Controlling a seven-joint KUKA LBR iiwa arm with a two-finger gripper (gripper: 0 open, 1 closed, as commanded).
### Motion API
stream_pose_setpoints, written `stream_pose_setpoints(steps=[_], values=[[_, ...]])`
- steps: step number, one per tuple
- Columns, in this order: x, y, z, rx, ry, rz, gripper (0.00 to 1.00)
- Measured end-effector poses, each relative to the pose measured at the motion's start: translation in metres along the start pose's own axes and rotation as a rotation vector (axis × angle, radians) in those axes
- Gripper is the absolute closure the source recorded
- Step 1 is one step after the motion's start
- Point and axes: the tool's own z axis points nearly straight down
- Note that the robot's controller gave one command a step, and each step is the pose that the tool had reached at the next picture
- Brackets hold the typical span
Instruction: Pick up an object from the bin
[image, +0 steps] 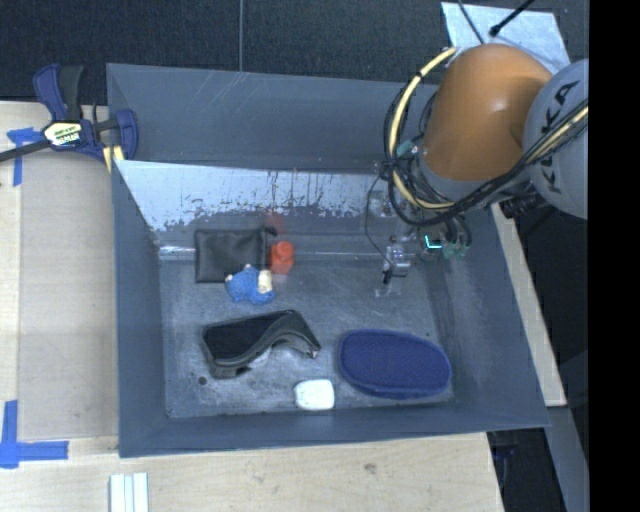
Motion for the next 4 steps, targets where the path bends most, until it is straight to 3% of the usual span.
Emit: stream_pose_setpoints(steps=[1, 2, 3, 4], values=[[0.045, 0.043, 0.061, -0.001, -0.002, -0.284, 0.0], [0.123, 0.013, 0.104, 0.0, 0.005, -0.366, 0.0], [0.113, -0.094, 0.137, 0.001, -0.016, -0.628, 0.0], [0.112, -0.092, 0.135, 0.002, -0.02, -0.63, 1.0]])
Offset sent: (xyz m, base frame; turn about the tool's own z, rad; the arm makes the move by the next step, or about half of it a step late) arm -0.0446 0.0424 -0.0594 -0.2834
